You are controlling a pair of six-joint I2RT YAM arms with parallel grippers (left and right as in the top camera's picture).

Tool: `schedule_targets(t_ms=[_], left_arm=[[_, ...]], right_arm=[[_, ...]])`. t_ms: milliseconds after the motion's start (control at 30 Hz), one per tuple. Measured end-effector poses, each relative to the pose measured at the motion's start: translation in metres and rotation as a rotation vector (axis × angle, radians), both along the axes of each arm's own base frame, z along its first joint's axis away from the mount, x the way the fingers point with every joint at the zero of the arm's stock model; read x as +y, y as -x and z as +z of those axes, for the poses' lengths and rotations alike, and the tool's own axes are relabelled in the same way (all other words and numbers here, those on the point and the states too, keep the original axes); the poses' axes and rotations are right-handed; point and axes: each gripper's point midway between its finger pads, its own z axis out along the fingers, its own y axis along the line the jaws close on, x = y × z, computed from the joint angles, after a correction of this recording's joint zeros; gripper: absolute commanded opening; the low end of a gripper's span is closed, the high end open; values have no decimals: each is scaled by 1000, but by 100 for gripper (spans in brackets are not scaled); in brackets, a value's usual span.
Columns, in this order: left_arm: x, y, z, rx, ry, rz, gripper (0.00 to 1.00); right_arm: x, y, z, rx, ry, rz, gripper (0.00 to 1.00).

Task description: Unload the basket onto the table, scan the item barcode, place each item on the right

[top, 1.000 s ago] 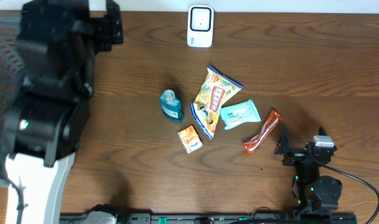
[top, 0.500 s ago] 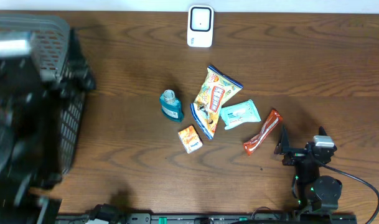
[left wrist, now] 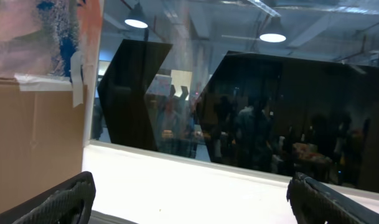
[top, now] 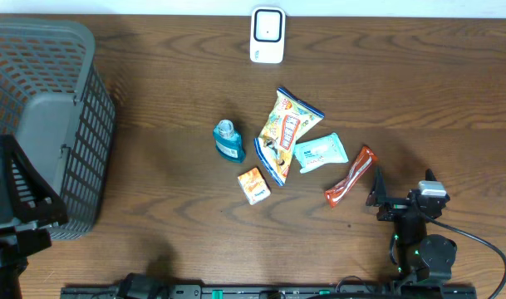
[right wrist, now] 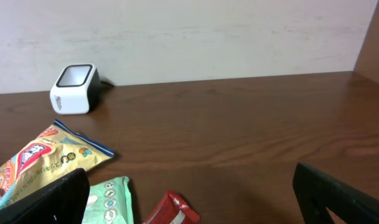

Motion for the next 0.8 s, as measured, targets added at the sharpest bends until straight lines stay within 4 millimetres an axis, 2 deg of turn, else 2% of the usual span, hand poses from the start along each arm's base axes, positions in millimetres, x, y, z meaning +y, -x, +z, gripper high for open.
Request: schedule_targets(t_ms=[200, 400, 500, 567, 800], left_arm=[[3, -1, -1, 4, -5, 31, 98], [-12, 1, -12, -6, -47, -40, 98], [-13, 19, -13, -61, -54, -40, 98], [-11, 49, -9, -144, -54, -21, 98], [-10, 109, -6, -286, -47, 29, 98]], right_arm=[[2, 0, 0, -1, -40, 8, 99], [11, -2, -7, 29, -313, 37, 99], [31, -2, -17, 98, -426, 133, 99], [56, 2, -25, 175, -508, 261, 99], [107, 26, -34, 333, -626, 553, 99]])
